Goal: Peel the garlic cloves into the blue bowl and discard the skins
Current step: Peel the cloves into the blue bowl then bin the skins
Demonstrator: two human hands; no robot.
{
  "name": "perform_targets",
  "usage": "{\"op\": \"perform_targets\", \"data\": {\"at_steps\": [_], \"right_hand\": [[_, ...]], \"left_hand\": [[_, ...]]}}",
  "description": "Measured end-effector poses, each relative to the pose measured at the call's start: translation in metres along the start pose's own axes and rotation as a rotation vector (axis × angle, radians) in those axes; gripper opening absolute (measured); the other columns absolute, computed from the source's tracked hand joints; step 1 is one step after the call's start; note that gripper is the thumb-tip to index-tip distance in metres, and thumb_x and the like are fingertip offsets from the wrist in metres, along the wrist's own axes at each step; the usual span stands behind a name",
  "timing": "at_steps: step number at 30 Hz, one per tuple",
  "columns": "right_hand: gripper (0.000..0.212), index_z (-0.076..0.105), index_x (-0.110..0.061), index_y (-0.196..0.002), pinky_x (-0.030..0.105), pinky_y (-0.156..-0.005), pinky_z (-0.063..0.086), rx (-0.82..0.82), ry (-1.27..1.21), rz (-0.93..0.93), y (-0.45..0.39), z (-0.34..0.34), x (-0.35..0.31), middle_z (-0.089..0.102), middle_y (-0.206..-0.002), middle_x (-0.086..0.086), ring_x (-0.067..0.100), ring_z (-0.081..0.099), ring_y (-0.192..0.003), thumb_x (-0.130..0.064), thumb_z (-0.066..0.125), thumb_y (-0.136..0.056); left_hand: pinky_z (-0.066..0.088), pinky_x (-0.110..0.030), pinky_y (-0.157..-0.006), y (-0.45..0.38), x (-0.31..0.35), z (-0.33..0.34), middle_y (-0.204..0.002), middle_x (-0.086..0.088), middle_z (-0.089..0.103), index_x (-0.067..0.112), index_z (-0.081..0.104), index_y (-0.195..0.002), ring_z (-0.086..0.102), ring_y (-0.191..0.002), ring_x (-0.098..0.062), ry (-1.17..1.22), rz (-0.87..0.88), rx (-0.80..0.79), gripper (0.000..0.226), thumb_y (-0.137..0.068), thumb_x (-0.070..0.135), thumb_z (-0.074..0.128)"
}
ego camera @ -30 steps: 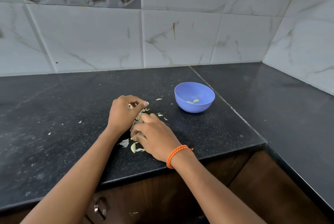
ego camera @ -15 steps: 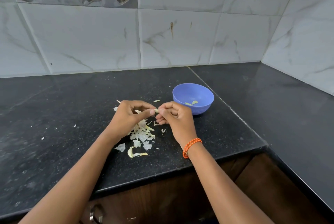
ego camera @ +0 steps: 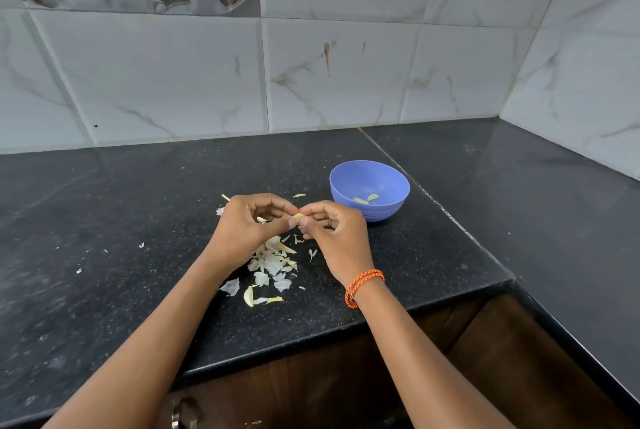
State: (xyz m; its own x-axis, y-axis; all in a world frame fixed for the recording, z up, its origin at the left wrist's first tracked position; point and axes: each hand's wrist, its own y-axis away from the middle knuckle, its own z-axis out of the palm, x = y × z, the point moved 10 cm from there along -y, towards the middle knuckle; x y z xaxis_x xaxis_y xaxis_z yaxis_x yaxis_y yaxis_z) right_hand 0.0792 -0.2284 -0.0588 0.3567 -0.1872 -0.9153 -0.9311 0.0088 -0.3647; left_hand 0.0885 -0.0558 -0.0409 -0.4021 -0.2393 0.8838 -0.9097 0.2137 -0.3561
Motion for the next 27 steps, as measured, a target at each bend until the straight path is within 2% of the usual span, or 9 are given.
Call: {"op": "perform_targets", "data": {"at_steps": [4,8,12,15,18,20,22,24,27], "right_hand": [[0.01,0.08,-0.01,-0.1,0.033,-0.072,0.065,0.006,0.014,0.01,0.002,-0.001,0.0,0.081,-0.085,0.002,0.019,0.076,-0.074,-0.004,0.073,-0.095],[0.01,0.08,-0.004,-0.101,0.028,-0.069,0.062,-0.028,-0.028,0.023,0.0,0.0,0.001,0.08,-0.084,0.008,0.02,0.076,-0.071,0.001,0.072,-0.096],[0.01,0.08,-0.004,-0.1,0.029,-0.07,0.062,-0.066,-0.058,0.053,0.0,0.002,0.003,0.079,-0.081,0.011,0.021,0.076,-0.071,0.001,0.073,-0.095],[0.009,0.078,-0.002,-0.101,0.036,-0.072,0.063,-0.098,-0.111,0.132,-0.002,0.005,0.012,0.079,-0.084,0.018,0.025,0.074,-0.072,0.0,0.071,-0.097],[0.007,0.073,-0.001,-0.102,0.038,-0.066,0.063,-0.114,-0.12,0.188,-0.001,0.01,0.016,0.078,-0.088,0.022,0.031,0.076,-0.074,-0.001,0.066,-0.1],[0.007,0.07,-0.005,-0.102,0.036,-0.059,0.062,-0.098,-0.042,0.164,0.0,0.012,0.012,0.078,-0.086,0.017,0.027,0.077,-0.074,-0.003,0.064,-0.102],[0.012,0.07,-0.014,-0.099,0.037,-0.057,0.062,-0.017,0.095,0.097,0.001,0.006,0.007,0.075,-0.084,0.008,0.02,0.076,-0.073,-0.005,0.062,-0.103],[0.017,0.071,-0.021,-0.095,0.037,-0.064,0.063,0.094,0.225,0.013,0.002,-0.005,-0.001,0.073,-0.083,-0.003,0.015,0.073,-0.077,-0.007,0.064,-0.101],[0.012,0.076,-0.022,-0.098,0.027,-0.074,0.06,0.129,0.347,-0.058,0.003,-0.015,-0.009,0.072,-0.082,-0.013,0.006,0.069,-0.082,-0.012,0.071,-0.097]], "left_hand": [[0.061,-0.027,-0.077,0.0,-0.003,0.0,-0.088,0.001,0.082,0.017,0.085,-0.091,0.078,-0.082,-0.019,-0.091,-0.017,0.019,0.01,-0.089,0.026,0.088],[0.06,-0.026,-0.076,0.0,-0.004,0.005,-0.085,0.003,0.081,0.016,0.084,-0.089,0.077,-0.08,-0.016,-0.145,-0.002,-0.024,0.006,-0.092,0.021,0.085],[0.058,-0.024,-0.074,0.0,-0.004,0.005,-0.083,0.001,0.081,0.015,0.084,-0.089,0.076,-0.077,-0.015,-0.132,0.004,-0.037,0.005,-0.092,0.018,0.085],[0.057,-0.021,-0.073,0.0,-0.004,0.007,-0.083,0.004,0.08,0.017,0.083,-0.09,0.075,-0.077,-0.013,-0.169,0.021,-0.054,0.005,-0.093,0.021,0.084],[0.056,-0.025,-0.073,-0.002,-0.004,0.009,-0.083,0.008,0.079,0.023,0.082,-0.092,0.073,-0.078,-0.013,-0.268,0.048,-0.078,0.003,-0.095,0.024,0.083],[0.048,-0.024,-0.07,-0.002,-0.003,0.008,-0.083,0.009,0.076,0.028,0.08,-0.093,0.066,-0.079,-0.01,-0.375,0.084,-0.075,0.004,-0.096,0.027,0.082],[0.046,-0.03,-0.073,-0.002,-0.002,0.005,-0.086,0.013,0.072,0.036,0.076,-0.093,0.06,-0.087,-0.007,-0.492,0.116,-0.064,0.008,-0.096,0.03,0.08],[0.048,-0.033,-0.077,0.0,0.0,0.001,-0.089,0.019,0.072,0.039,0.075,-0.093,0.056,-0.095,-0.004,-0.556,0.134,-0.053,0.012,-0.096,0.028,0.08],[0.048,-0.032,-0.078,0.003,0.004,0.001,-0.091,0.025,0.074,0.043,0.082,-0.093,0.053,-0.099,-0.008,-0.64,0.183,-0.036,0.028,-0.095,0.016,0.074]]}}
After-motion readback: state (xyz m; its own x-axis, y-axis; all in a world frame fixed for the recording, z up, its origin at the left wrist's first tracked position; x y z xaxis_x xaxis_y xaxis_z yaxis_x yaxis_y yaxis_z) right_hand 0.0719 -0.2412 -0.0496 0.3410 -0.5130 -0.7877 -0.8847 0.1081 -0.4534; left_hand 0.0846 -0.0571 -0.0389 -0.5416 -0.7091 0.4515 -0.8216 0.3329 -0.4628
